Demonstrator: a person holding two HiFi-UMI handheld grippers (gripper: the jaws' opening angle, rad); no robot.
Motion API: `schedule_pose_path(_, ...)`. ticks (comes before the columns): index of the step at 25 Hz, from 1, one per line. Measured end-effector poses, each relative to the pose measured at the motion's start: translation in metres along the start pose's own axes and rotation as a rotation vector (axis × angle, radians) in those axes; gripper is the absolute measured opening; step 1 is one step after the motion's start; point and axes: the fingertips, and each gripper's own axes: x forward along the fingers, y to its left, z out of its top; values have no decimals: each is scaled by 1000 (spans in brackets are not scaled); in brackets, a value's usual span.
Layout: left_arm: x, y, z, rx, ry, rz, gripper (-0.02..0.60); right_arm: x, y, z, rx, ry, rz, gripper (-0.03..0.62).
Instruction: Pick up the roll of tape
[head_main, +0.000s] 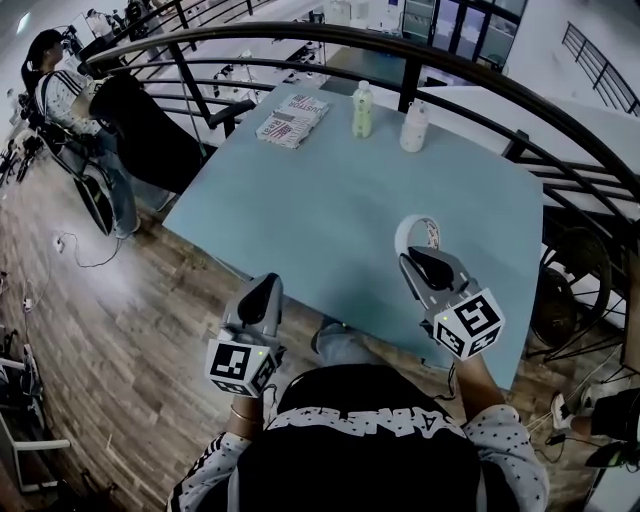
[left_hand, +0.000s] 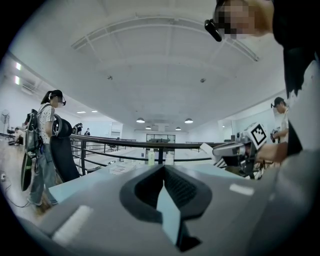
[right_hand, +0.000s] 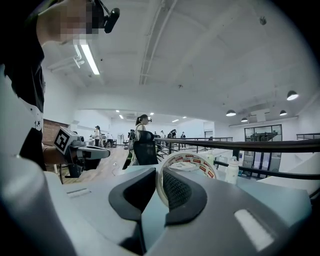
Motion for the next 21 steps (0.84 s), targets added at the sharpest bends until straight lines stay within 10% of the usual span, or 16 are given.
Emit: schedule_pose_path(21, -5, 2, -5, -4, -2, 25, 0, 5, 2, -5, -11, 1, 16, 51)
